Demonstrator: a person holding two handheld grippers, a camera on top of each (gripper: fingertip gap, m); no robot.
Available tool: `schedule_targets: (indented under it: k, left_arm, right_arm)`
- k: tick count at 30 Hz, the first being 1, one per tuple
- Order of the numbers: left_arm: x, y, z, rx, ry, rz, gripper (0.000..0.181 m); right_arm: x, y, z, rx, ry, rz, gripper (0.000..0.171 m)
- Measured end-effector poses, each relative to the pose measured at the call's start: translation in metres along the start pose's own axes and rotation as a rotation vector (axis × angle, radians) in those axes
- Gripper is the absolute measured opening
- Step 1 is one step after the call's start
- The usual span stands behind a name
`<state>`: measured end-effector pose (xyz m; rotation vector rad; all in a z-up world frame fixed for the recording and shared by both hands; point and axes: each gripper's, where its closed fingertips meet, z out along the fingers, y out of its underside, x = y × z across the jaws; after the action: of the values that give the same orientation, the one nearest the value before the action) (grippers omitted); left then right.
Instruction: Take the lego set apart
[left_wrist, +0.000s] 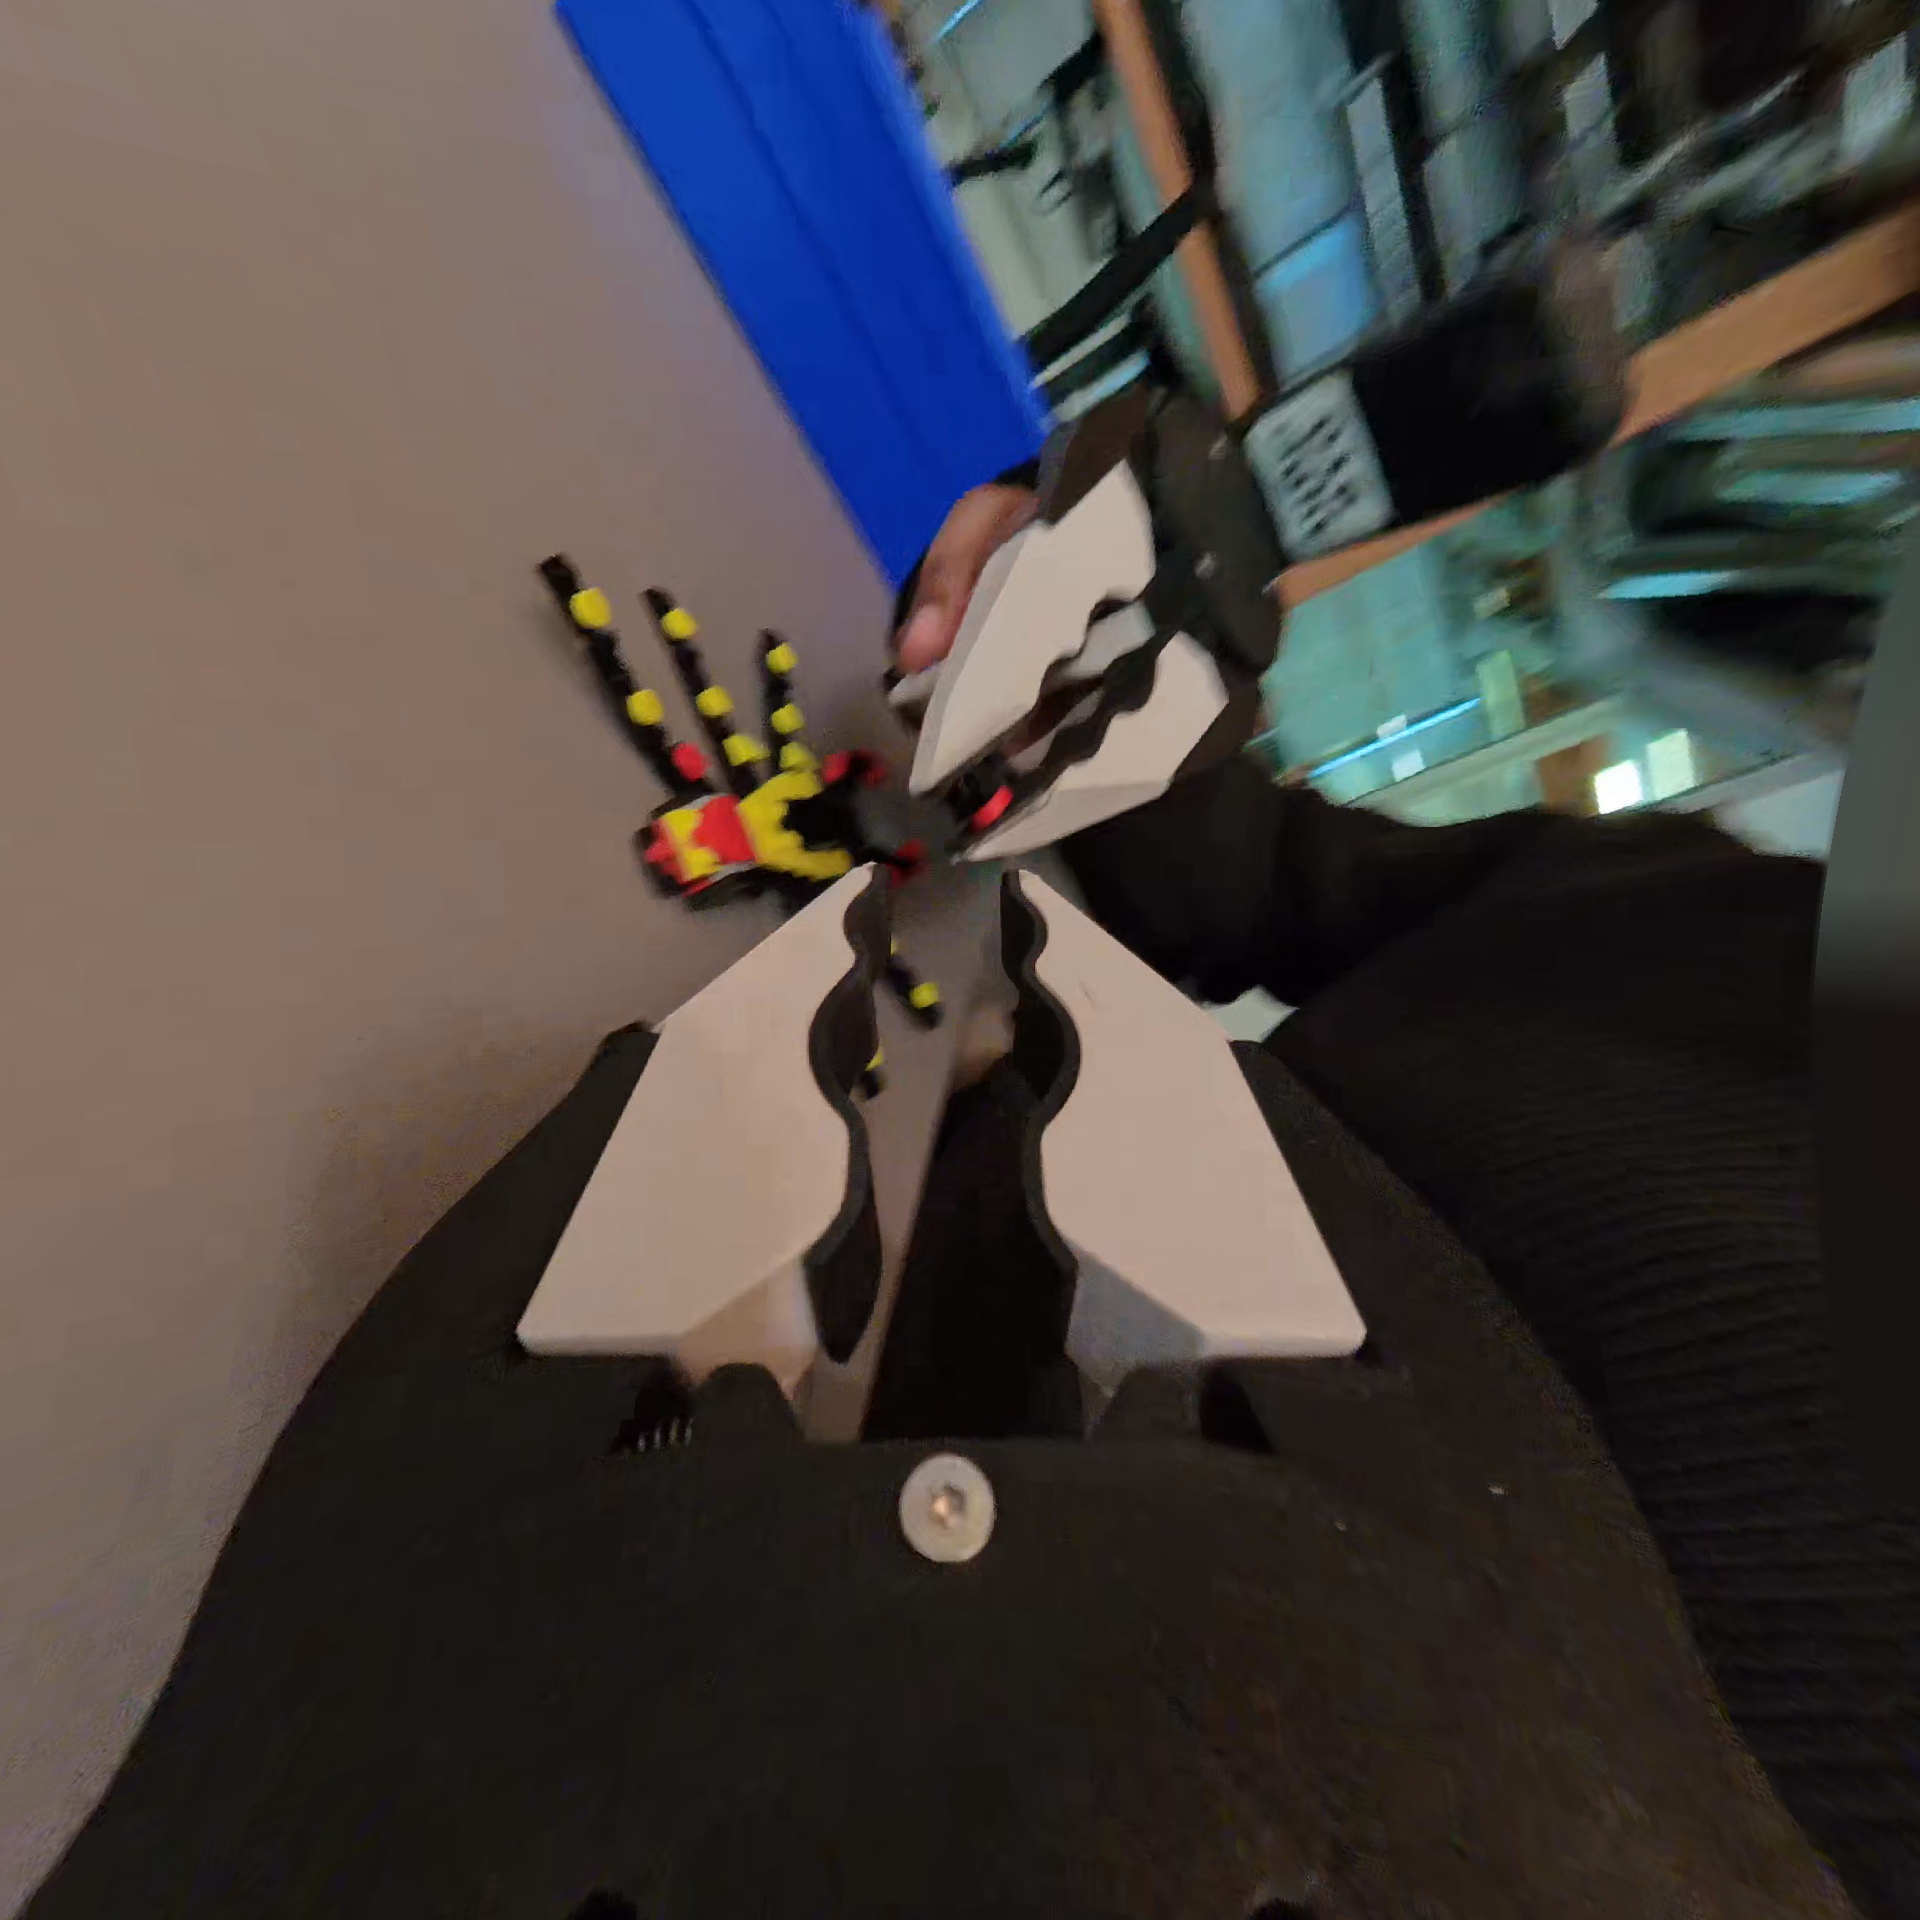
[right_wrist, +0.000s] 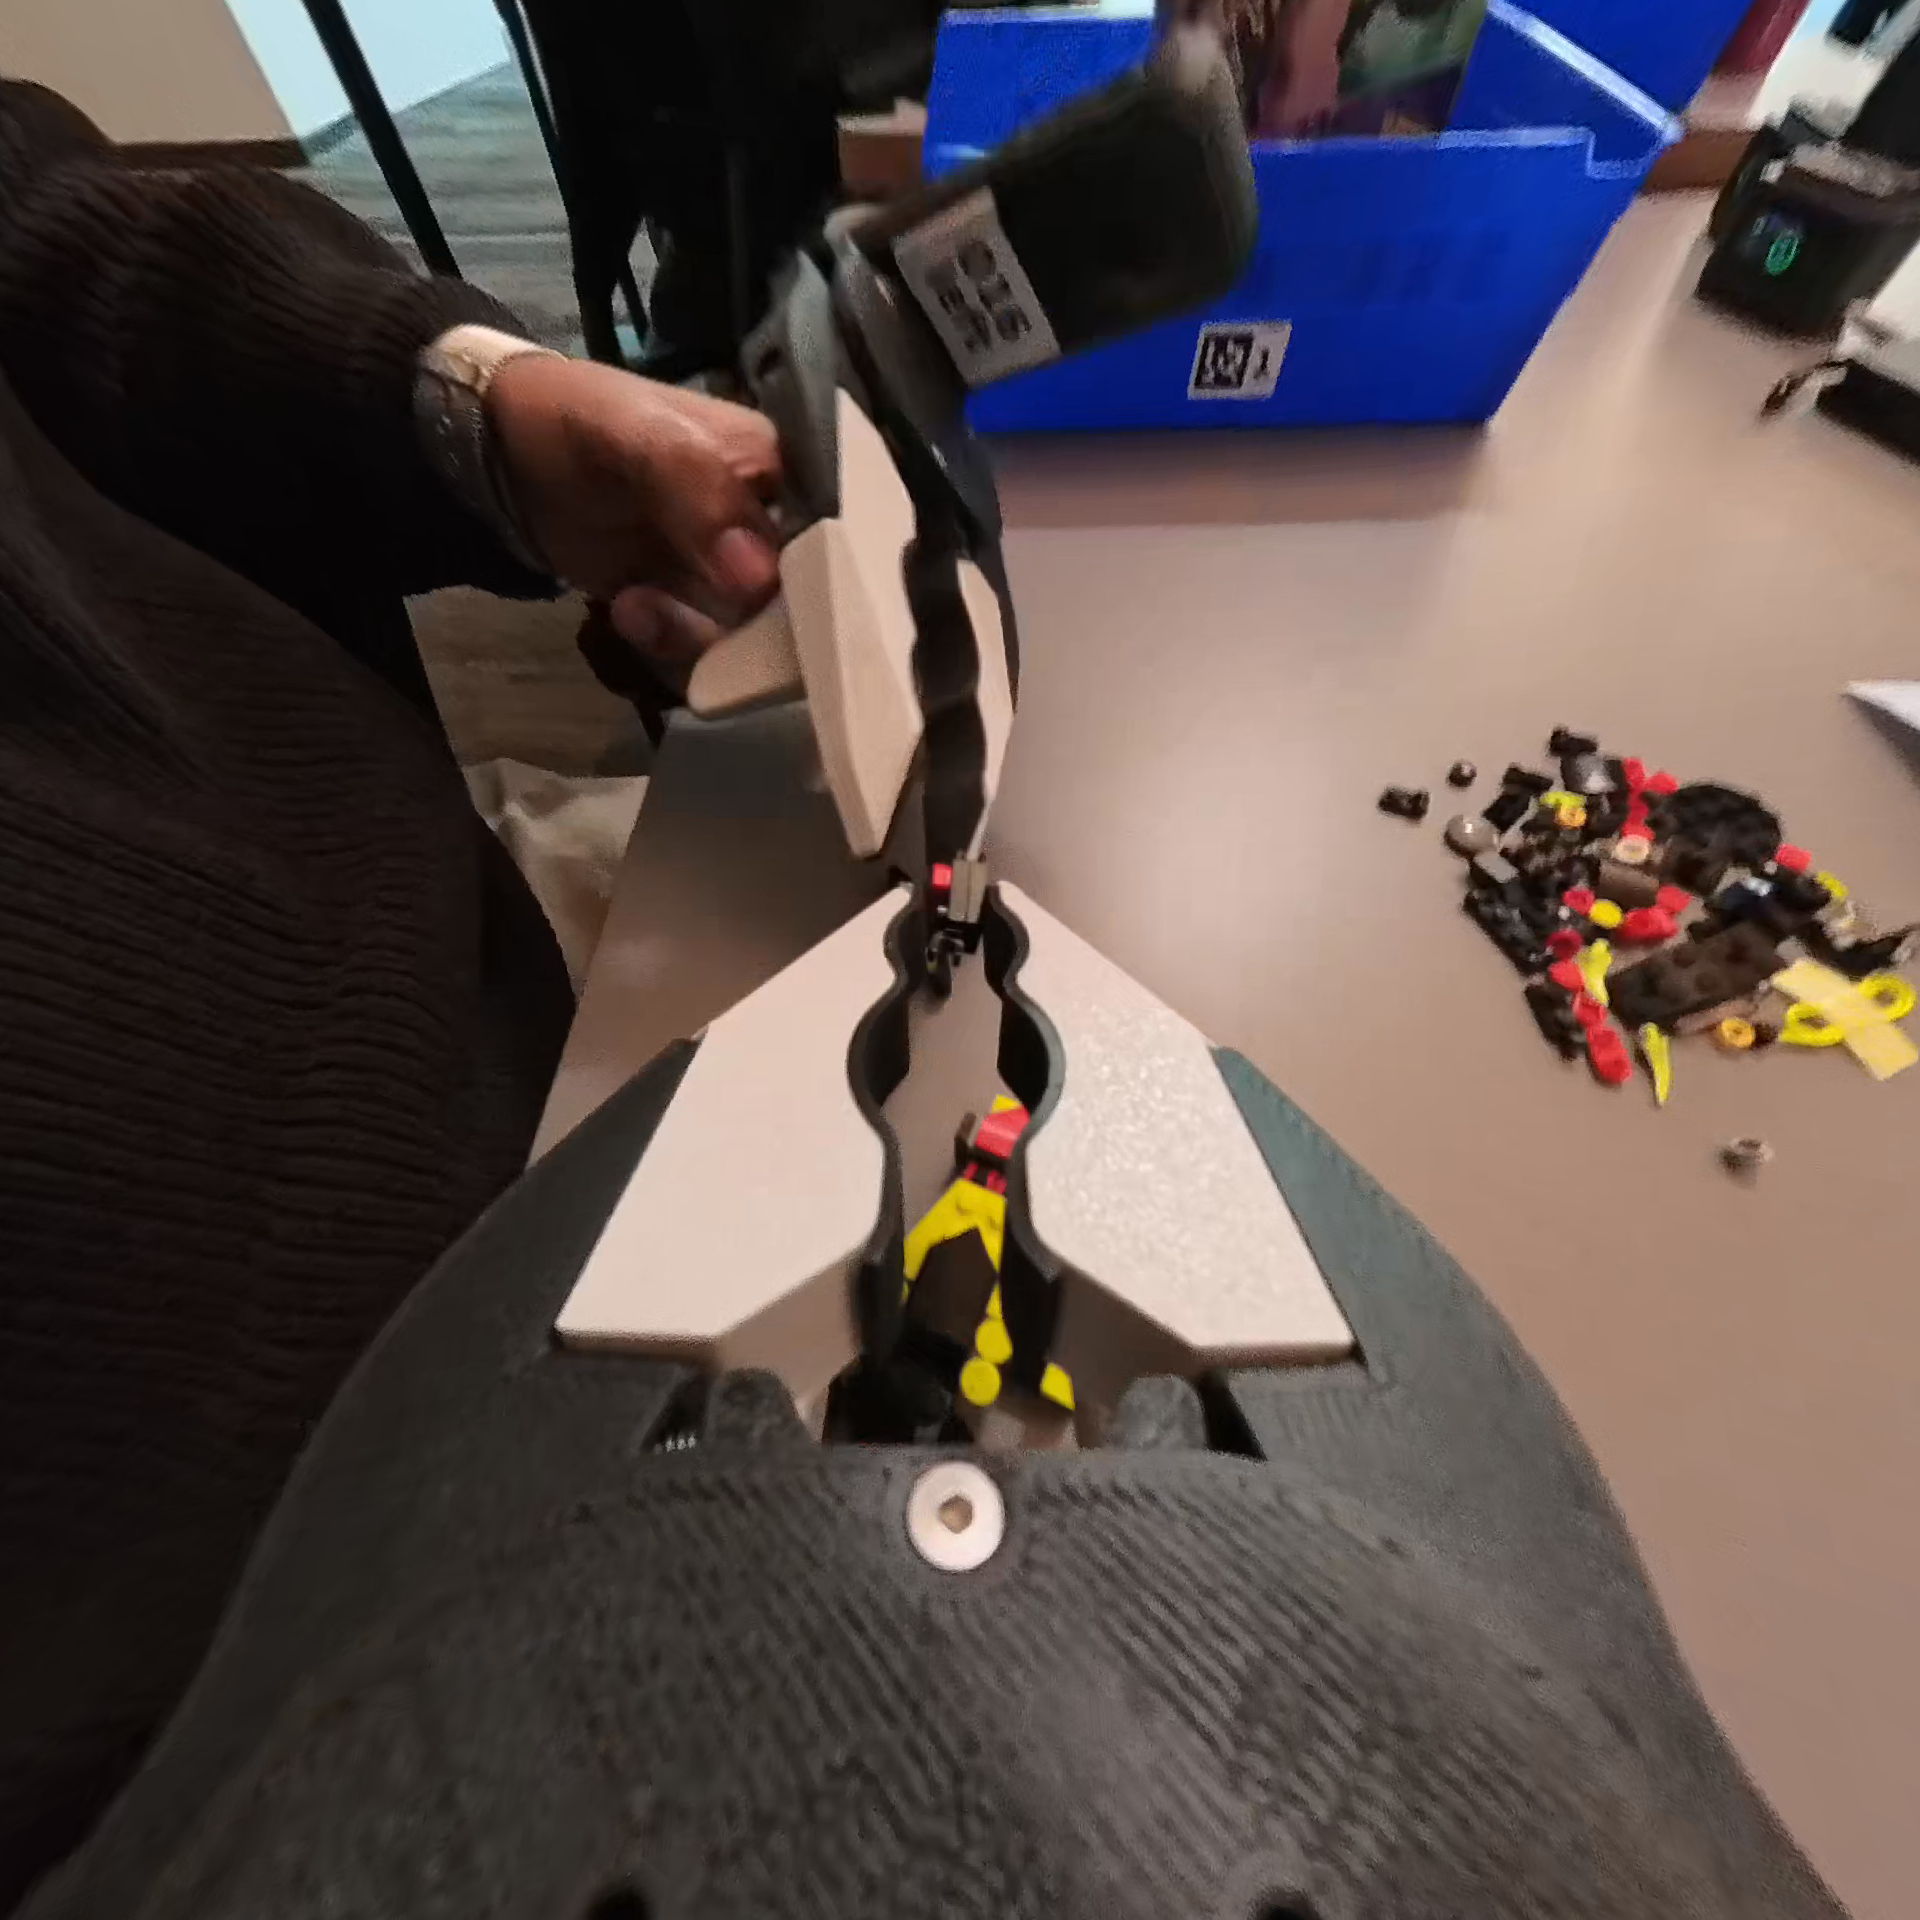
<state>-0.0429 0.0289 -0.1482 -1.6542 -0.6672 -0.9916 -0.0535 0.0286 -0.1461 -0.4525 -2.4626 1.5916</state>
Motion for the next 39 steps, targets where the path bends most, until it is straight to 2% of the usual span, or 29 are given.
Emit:
schedule_targets:
  k: [2,7,17,22,26,28,33,39]
  left_arm:
    - [0.009,-0.008,-0.002,0.058,0.09,-0.068,0.019]
    - [0.017,-0.009,-0.003,0.072,0.163,-0.102,0.014]
    - [0.018,-0.007,-0.004,0.058,0.169,-0.087,0.004]
    - [0.016,-0.018,-0.012,0.124,0.167,-0.085,0.003]
    - [0.014,-0.027,-0.019,0.179,0.129,-0.04,0.003]
    - [0.013,-0.027,-0.021,0.182,0.113,-0.024,0.004]
    - [0.007,-0.025,-0.021,0.183,0.115,-0.091,0.004]
    - [0.004,-0.019,-0.018,0.142,0.083,-0.087,0.005]
  right_arm:
    - [-0.005,-0.008,0.001,0.029,0.007,-0.04,0.009]
    - [-0.01,-0.014,0.005,0.025,0.052,-0.15,0.009]
    - [-0.013,-0.016,0.003,0.069,0.005,-0.113,0.011]
    - [-0.005,-0.014,0.002,0.052,0.048,-0.12,0.023]
    - [0.0,-0.023,-0.004,0.12,0.005,0.059,0.028]
    - [0.004,-0.027,-0.008,0.143,-0.003,0.113,0.023]
    - [0.007,-0.018,-0.006,0.04,0.148,-0.171,0.015]
    - [0.007,-0.012,-0.001,-0.014,0.176,-0.207,0.01]
